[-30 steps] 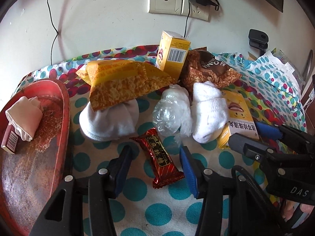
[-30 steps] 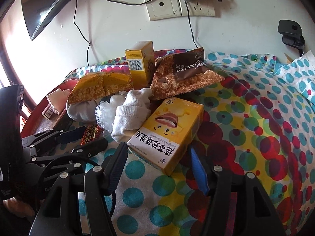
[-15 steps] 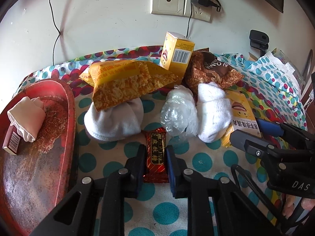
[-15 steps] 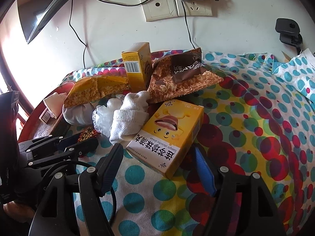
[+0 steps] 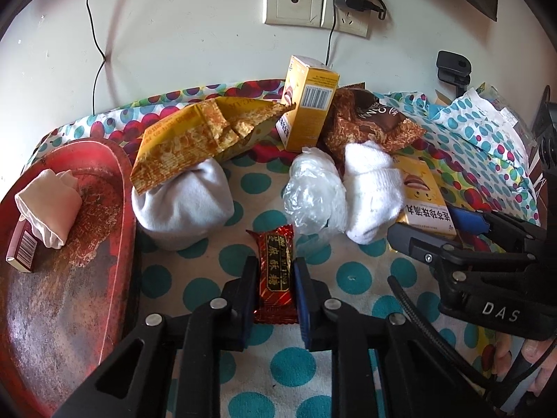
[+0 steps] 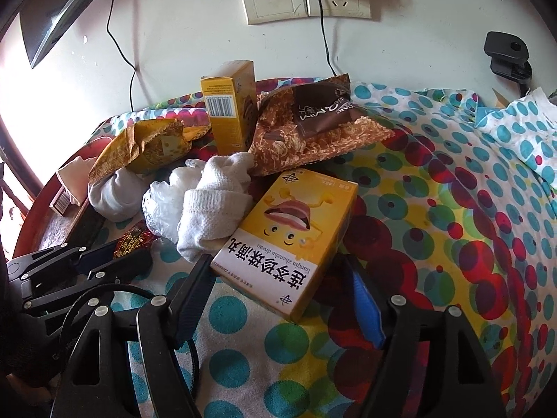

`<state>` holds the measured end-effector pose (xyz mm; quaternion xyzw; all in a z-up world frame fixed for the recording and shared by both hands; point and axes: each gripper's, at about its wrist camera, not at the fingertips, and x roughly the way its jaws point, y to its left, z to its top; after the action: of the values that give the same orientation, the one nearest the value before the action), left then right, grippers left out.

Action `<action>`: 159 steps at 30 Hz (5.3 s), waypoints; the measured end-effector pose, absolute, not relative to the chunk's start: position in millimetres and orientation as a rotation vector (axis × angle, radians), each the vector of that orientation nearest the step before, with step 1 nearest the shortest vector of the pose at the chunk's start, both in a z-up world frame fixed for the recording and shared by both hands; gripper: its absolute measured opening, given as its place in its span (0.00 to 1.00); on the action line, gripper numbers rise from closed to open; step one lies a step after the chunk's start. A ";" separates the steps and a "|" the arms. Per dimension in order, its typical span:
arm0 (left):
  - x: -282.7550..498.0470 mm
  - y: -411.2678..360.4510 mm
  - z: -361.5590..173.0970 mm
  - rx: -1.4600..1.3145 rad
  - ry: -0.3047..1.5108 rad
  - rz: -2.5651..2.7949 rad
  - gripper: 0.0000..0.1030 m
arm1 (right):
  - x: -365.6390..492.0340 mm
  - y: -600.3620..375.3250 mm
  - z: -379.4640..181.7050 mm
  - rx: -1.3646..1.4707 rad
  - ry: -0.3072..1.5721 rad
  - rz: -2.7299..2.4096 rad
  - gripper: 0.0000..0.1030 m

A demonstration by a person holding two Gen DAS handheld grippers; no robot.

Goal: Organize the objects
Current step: 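Grasp the red candy bar with the left gripper, then carry the red candy bar into the red tray and release it, then carry the yellow medicine box into the red tray with the right gripper, then move both grippers back toward the pile of items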

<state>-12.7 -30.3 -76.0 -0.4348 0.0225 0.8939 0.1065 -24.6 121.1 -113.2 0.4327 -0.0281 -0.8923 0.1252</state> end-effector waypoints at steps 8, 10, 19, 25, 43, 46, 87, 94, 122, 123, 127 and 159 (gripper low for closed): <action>-6.2 -28.5 -63.6 -1.229 0.096 2.647 0.19 | -20.6 129.5 -111.1 1.239 -0.103 -2.632 0.58; -4.7 -30.6 -58.3 -1.212 0.094 2.666 0.19 | -19.6 132.4 -110.1 1.229 -0.114 -2.649 0.57; 0.0 -56.0 -24.6 -1.121 0.046 2.775 0.20 | -19.2 126.6 -109.2 1.232 -0.045 -2.694 0.57; -4.6 -103.6 -9.4 -1.158 -0.106 2.870 0.19 | -22.6 118.7 -110.2 1.242 0.023 -2.712 0.57; -7.9 -205.1 -2.4 -1.418 -0.281 2.935 0.19 | -16.2 111.0 -86.1 1.161 0.060 -2.824 0.55; -10.8 -216.4 -8.8 -1.478 -0.287 2.926 0.20 | -13.5 107.5 -63.7 1.109 0.068 -2.825 0.53; -16.3 -279.4 -44.1 -1.633 -0.432 2.942 0.28 | -34.9 -132.7 -25.5 0.934 0.376 -2.322 0.53; -8.1 -283.8 -23.8 -1.578 -0.457 2.974 0.31 | -49.9 -156.3 -42.3 0.981 0.412 -2.284 0.53; 1.8 -301.9 -10.9 -1.548 -0.544 3.016 0.34 | -92.3 -234.2 -74.0 1.010 0.585 -2.223 0.51; 1.4 -300.9 -11.8 -1.553 -0.543 3.012 0.34 | -92.5 -234.2 -74.2 1.013 0.584 -2.221 0.51; 0.5 -297.3 -10.8 -1.552 -0.524 3.017 0.33 | -95.8 -234.5 -76.6 1.040 0.566 -2.206 0.54; 1.2 -139.9 23.0 -1.313 -0.090 2.788 0.35 | -39.3 -11.4 -16.8 0.954 0.460 -2.490 0.74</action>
<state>1.2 -139.9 23.0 -0.4258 -0.0291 0.9039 0.0292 -39.3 -11.4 -16.8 0.3444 0.1660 -0.8984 0.2161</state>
